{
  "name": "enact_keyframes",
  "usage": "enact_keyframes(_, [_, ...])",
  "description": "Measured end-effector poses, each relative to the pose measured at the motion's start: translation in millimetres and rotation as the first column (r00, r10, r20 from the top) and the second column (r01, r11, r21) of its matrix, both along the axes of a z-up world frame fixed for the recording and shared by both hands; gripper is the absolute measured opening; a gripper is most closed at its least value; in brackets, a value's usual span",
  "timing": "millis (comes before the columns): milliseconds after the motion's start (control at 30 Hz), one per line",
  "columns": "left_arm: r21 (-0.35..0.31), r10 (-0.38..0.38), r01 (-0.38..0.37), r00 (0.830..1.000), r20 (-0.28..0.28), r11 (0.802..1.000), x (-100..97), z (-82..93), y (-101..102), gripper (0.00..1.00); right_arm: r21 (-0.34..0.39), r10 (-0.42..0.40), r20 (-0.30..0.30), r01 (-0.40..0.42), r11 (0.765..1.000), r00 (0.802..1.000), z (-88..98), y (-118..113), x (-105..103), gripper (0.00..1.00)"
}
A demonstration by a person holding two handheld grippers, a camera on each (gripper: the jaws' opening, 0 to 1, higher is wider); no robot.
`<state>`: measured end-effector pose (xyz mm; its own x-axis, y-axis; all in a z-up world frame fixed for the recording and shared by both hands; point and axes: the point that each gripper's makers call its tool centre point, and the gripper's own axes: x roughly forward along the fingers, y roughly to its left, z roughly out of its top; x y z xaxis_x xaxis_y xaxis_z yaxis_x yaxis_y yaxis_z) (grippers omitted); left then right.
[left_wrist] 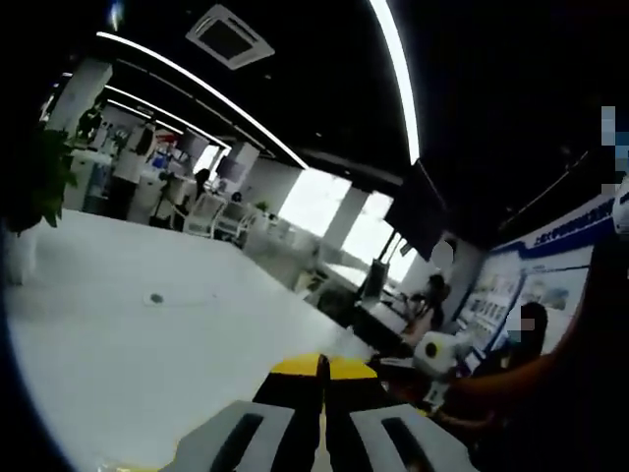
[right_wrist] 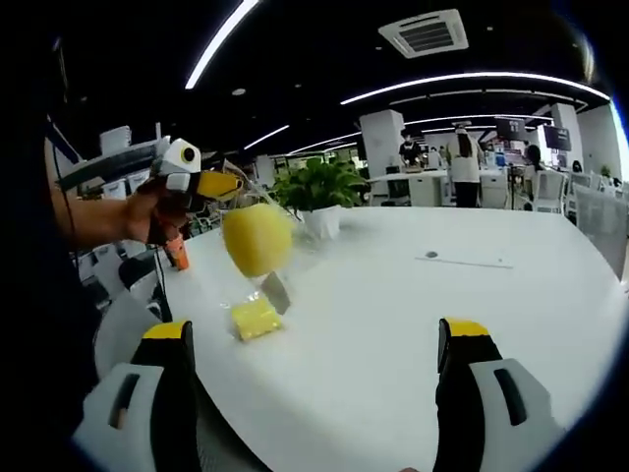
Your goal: Compare the silicone blocks by pressing each to a similar depth, holding the contact briefly, and releasing to observe deformation and rebound differences across the visible hardness samples.
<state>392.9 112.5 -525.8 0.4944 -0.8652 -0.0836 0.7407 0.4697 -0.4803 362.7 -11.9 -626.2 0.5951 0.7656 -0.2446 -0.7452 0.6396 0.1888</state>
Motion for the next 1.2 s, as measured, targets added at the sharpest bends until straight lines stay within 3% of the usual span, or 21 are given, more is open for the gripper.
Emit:
enact_keyframes(300, [-0.047,-0.007,0.007,1.0,0.002,0.999,-5.0,15.2,-3,0.0,0.063,0.095,0.067,-0.099,0.993,0.993,21.0,25,9,0.96])
enact_keyframes(533, [-0.074,-0.012,0.012,1.0,-0.003,0.997,-8.0,21.4,-8,0.0,0.071,0.138,0.081,-0.144,0.987,0.987,23.4,41,19,0.96])
enact_keyframes(633, [-0.089,-0.016,0.015,1.0,-0.002,0.996,-9.9,24.4,-11,0.0,0.108,0.156,0.067,-0.162,0.981,0.986,27.9,48,19,0.88])
enact_keyframes(833, [-0.121,-0.045,0.044,0.999,-0.001,0.992,-18.4,32.9,-16,0.0,0.119,0.201,0.117,-0.215,0.969,0.973,42.4,61,18,0.83])
enact_keyframes(933, [-0.126,-0.054,0.053,0.999,0.001,0.991,-21.0,34.9,-17,0.0,0.172,0.227,0.141,-0.249,0.953,0.964,55.9,67,16,0.8])
enact_keyframes(1200, [-0.131,-0.075,0.073,0.997,-0.005,0.989,-26.8,34.3,-20,0.0,0.182,0.272,0.16,-0.299,0.937,0.949,67.8,74,13,0.73])
